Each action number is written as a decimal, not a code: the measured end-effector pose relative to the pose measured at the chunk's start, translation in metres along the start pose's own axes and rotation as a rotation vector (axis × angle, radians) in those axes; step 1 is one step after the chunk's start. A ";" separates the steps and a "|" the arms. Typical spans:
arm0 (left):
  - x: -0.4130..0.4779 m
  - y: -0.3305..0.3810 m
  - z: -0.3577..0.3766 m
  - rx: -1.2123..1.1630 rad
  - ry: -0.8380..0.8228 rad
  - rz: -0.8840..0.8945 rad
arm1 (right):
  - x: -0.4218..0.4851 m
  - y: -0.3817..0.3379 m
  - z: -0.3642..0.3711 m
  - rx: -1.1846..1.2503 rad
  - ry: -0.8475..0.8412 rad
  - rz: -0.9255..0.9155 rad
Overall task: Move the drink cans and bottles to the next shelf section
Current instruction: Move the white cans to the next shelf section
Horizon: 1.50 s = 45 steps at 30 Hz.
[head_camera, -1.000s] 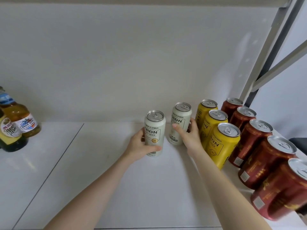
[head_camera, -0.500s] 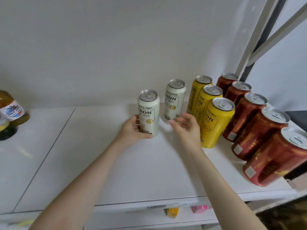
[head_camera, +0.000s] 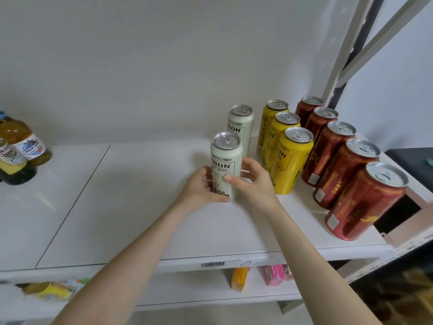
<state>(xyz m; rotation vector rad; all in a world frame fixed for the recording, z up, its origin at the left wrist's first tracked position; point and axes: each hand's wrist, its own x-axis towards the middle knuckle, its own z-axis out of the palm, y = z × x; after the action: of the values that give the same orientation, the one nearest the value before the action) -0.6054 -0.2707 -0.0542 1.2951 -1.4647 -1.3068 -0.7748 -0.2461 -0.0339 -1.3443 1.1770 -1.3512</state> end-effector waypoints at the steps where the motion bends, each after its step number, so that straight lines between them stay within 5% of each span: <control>1: -0.002 0.000 0.005 -0.002 -0.004 -0.002 | -0.003 -0.001 -0.003 0.004 -0.004 -0.006; 45: 0.064 0.014 0.027 0.033 -0.023 0.066 | 0.049 0.015 -0.015 0.008 0.095 -0.009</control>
<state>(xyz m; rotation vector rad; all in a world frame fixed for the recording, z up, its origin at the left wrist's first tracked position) -0.6460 -0.3282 -0.0508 1.2460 -1.5376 -1.2641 -0.7921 -0.2962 -0.0400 -1.2926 1.2286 -1.4387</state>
